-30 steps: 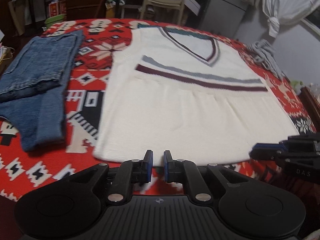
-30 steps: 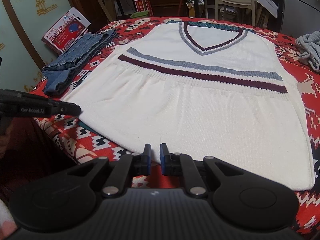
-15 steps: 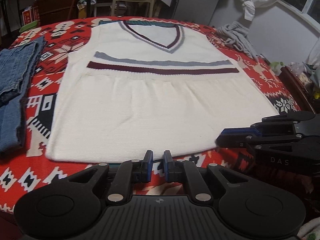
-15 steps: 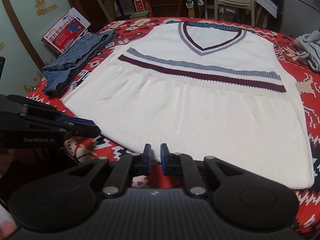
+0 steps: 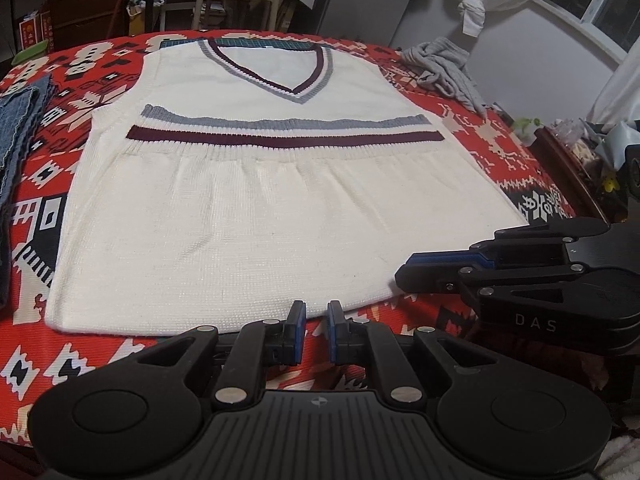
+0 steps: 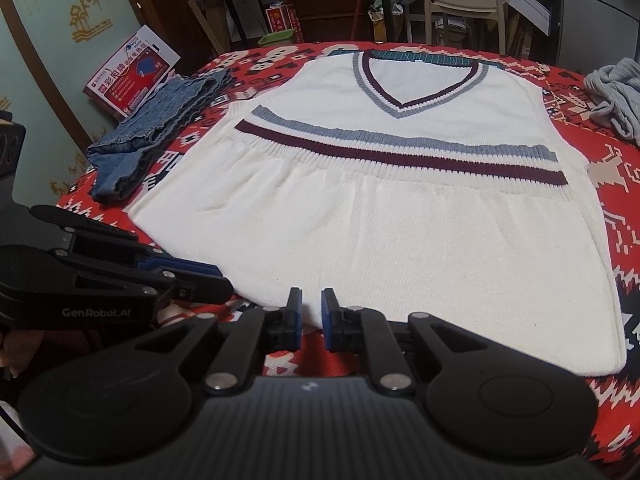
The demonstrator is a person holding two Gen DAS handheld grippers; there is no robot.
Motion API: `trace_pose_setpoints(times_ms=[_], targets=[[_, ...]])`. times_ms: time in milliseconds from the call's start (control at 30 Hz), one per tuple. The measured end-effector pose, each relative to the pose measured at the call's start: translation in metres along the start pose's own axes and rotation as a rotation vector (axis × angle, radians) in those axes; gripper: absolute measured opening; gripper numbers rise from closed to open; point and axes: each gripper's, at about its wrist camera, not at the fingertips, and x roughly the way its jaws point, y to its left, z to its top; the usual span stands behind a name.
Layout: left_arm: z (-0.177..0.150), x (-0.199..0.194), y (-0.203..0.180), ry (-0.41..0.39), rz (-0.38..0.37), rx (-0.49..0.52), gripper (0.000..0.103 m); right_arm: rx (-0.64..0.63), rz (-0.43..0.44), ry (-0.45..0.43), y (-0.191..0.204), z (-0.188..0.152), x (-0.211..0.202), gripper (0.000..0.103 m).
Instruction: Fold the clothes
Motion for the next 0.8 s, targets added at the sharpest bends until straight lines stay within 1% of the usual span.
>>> trace_pose_setpoints(times_ms=[167, 233, 333, 467, 533, 567, 600, 667, 733, 800], targets=[[0.001, -0.006, 0.013, -0.005, 0.026, -0.031, 0.009, 0.026, -0.013, -0.002, -0.008, -0.001, -0.004, 0.012], [0.003, -0.009, 0.021, 0.008, 0.043, -0.055, 0.009, 0.040, -0.031, -0.006, -0.014, -0.002, -0.007, 0.012], [0.009, -0.017, 0.026, 0.028, 0.035, -0.045, 0.009, 0.063, -0.064, -0.015, -0.023, -0.003, -0.014, 0.013], [0.029, -0.022, 0.019, 0.037, 0.046, 0.054, 0.010, 0.098, -0.120, -0.046, -0.032, -0.003, -0.029, 0.023], [0.041, -0.019, 0.015, 0.044, 0.046, 0.089, 0.022, 0.100, -0.155, -0.059, -0.032, -0.001, -0.035, 0.028], [0.048, -0.018, 0.013, 0.044, 0.043, 0.101, 0.025, 0.101, -0.173, -0.066, -0.032, 0.001, -0.037, 0.035], [0.054, -0.016, 0.011, 0.044, 0.040, 0.114, 0.028, 0.103, -0.189, -0.072, -0.032, 0.002, -0.040, 0.039], [0.067, -0.012, 0.007, 0.044, 0.033, 0.138, 0.030, 0.120, -0.206, -0.079, -0.033, 0.005, -0.044, 0.039], [0.079, -0.008, 0.002, 0.043, 0.022, 0.164, 0.034, 0.136, -0.216, -0.084, -0.033, 0.008, -0.047, 0.042], [0.088, -0.004, -0.005, 0.041, 0.003, 0.192, 0.034, 0.140, -0.218, -0.081, -0.032, 0.012, -0.048, 0.049]])
